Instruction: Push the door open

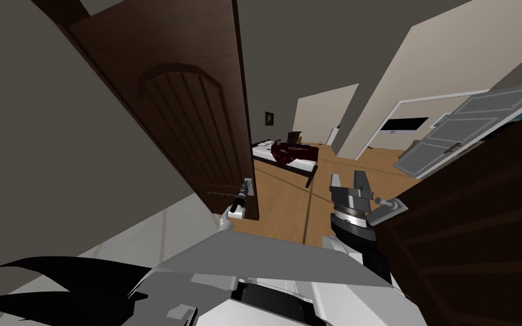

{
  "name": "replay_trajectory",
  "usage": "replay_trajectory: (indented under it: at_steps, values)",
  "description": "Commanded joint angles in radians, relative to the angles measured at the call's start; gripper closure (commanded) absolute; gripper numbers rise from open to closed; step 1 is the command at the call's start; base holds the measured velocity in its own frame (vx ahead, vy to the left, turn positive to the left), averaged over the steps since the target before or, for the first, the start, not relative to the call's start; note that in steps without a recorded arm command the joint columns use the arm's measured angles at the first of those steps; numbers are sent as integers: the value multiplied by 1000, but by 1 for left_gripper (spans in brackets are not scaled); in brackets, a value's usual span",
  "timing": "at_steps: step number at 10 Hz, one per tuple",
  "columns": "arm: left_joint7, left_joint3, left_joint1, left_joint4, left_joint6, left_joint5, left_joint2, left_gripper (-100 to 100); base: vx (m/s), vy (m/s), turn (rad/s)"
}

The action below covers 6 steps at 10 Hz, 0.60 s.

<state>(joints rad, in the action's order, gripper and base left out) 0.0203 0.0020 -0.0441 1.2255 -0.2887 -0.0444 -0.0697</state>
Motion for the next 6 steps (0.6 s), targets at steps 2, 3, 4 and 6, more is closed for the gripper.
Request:
replay_trajectory:
  at_steps: [2, 3, 4, 6]
  values:
    - [-3, 26, -5, 1, -3, -4, -13, 100, 168, -64, 39]
    - [-5, 35, -6, -1, -4, -5, -15, 100, 167, -78, 44]
    - [-7, 46, -7, -3, -4, -7, -17, 100, 198, -73, 58]
    - [-11, 68, -10, -7, -4, -10, -22, 100, 192, -65, 61]
